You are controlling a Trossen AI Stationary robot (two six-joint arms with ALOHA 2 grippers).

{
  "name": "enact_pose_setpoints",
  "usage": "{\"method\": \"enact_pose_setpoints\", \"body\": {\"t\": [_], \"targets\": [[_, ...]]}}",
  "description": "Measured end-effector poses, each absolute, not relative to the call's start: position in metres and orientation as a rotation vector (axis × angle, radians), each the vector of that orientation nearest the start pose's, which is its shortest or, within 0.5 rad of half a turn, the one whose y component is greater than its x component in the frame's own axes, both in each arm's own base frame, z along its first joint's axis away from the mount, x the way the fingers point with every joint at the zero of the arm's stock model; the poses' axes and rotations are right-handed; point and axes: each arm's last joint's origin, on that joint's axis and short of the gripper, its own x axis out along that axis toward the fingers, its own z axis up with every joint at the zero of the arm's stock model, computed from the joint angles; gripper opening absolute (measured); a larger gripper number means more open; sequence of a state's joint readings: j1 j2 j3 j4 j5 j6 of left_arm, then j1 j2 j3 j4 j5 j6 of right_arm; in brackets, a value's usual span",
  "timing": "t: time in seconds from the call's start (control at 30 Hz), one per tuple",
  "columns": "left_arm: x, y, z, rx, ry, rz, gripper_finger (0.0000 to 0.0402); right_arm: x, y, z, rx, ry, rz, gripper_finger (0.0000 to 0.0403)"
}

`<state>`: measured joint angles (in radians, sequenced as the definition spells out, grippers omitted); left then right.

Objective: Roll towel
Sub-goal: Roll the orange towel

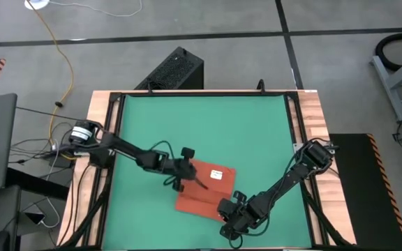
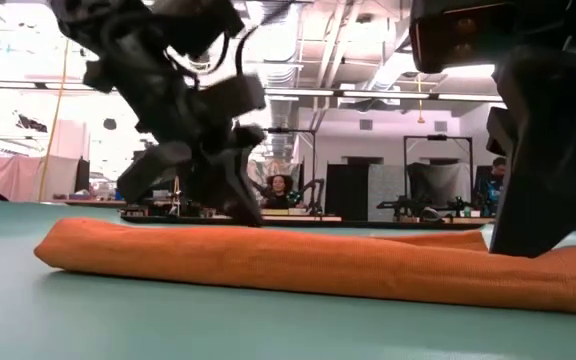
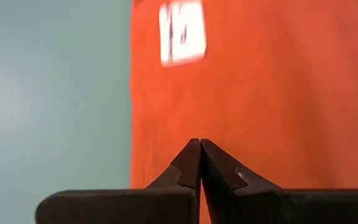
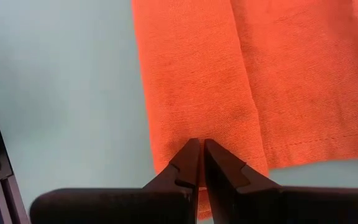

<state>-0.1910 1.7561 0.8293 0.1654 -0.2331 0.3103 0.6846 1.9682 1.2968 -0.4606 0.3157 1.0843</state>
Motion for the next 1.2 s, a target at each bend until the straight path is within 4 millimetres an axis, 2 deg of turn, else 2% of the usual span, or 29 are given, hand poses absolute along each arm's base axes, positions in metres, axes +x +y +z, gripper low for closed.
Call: {"method": "enact_pose_setpoints", "body": {"t": [0.1, 0.33, 0.57, 0.9, 1.2], "targets": [[0.323, -0.045, 0.129, 0.405, 0.801, -0.108, 0.0, 0.311, 0.239, 0.155, 0.442, 1.018, -0.237, 0.0044], [0.304, -0.041, 0.111, 0.354, 0.901, -0.071, 0.0, 0.313, 0.235, 0.155, 0.424, 1.023, -0.241, 0.0044], [0.285, -0.037, 0.096, 0.231, 0.957, 0.043, 0.0, 0.327, 0.215, 0.155, 0.323, 1.028, -0.222, 0.0044], [0.273, -0.04, 0.087, 0.095, 0.914, 0.144, 0.0, 0.344, 0.186, 0.154, 0.271, 1.068, -0.187, 0.0044], [0.272, -0.038, 0.086, -0.008, 0.901, 0.235, 0.0, 0.342, 0.189, 0.154, 0.273, 1.08, -0.168, 0.0044]]}}
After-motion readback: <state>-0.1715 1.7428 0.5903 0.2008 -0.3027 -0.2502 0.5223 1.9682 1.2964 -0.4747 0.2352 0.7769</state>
